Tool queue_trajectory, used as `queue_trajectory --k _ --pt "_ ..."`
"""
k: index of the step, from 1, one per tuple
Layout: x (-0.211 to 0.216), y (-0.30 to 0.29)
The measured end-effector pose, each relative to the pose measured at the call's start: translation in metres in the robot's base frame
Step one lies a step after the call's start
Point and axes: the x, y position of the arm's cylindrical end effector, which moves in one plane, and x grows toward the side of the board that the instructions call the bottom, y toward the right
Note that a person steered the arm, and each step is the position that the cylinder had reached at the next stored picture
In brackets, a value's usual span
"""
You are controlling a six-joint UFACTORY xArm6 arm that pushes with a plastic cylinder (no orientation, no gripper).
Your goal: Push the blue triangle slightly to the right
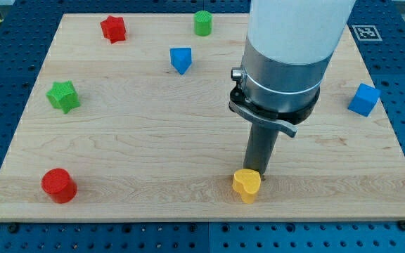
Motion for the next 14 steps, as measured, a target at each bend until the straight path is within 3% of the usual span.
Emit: queue_trajectory --k 3,6,7,8,9,14 --pt "-0.039 -0.043" --pt "-0.166 -0.145" --pt "-0.216 -0.156" --pt "-0.233 -0.156" --pt "-0.237 -0.118" --pt "-0.226 -0.091"
